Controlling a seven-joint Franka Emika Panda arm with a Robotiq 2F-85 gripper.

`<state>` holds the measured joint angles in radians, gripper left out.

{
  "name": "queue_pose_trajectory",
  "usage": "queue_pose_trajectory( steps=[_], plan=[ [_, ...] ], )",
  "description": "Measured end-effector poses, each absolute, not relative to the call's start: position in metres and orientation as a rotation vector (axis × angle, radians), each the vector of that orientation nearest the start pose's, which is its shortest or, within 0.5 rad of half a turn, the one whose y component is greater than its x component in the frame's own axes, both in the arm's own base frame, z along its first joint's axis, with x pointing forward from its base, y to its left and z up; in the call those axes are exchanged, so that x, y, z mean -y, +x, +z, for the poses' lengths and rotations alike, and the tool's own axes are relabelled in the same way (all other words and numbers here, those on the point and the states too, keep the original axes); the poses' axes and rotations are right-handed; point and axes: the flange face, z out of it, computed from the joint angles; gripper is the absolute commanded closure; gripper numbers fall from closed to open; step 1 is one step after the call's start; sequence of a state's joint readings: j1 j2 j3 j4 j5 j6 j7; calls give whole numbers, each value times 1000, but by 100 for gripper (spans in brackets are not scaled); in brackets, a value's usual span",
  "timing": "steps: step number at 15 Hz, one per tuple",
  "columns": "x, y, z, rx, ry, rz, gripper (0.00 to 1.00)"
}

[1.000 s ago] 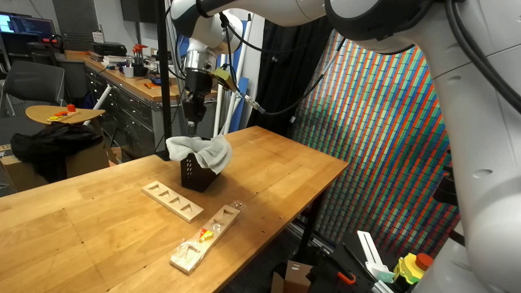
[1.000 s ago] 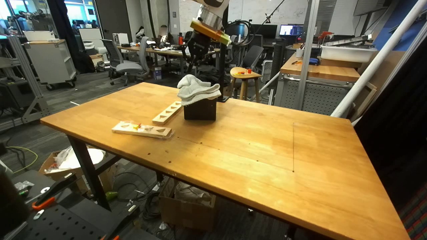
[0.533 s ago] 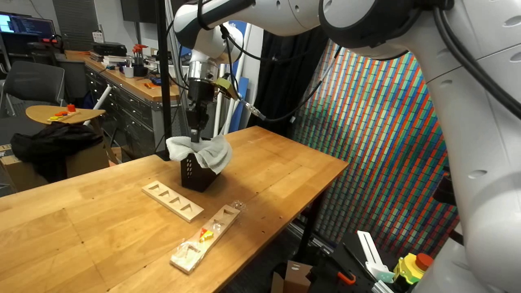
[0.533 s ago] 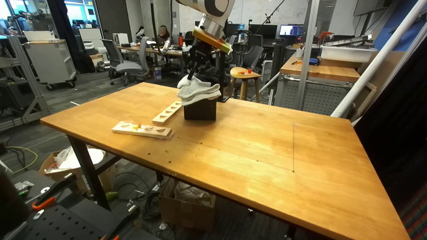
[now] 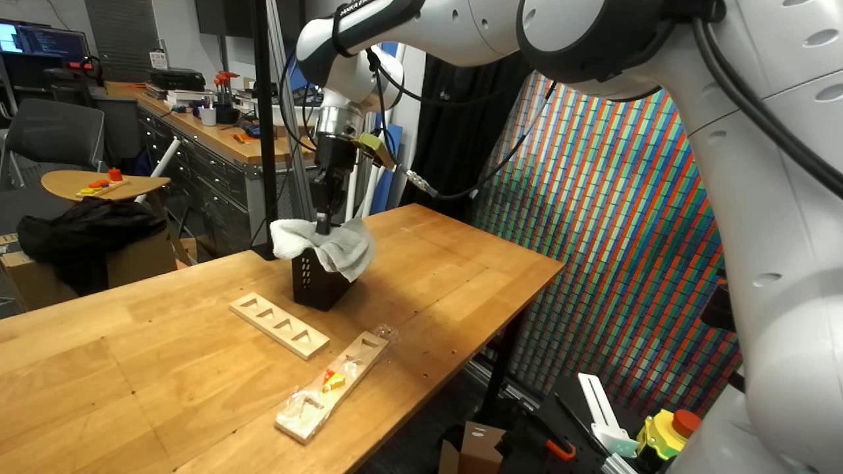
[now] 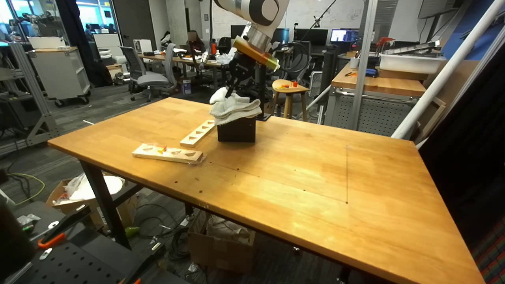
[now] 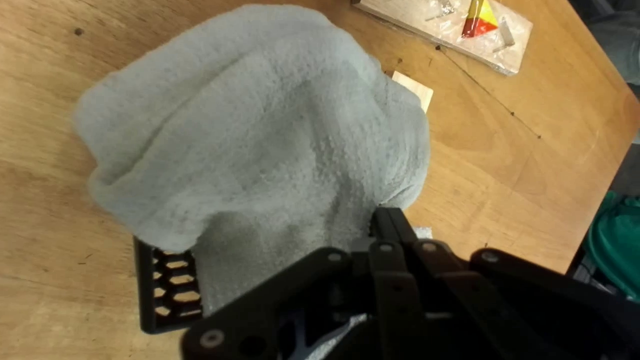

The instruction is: Pick up the cloth and put it in the box, then remove it and fold it on the table

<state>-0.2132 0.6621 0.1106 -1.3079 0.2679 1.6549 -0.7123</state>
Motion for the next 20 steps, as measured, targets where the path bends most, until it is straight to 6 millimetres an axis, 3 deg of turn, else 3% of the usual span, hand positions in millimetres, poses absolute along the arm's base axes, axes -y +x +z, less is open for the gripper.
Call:
queue_pose_trajectory(
  steps=[8,20],
  plan=[
    [56,695,330,696,-2599,185,96],
    [37,704,351,879,-2729,230,97]
  ],
)
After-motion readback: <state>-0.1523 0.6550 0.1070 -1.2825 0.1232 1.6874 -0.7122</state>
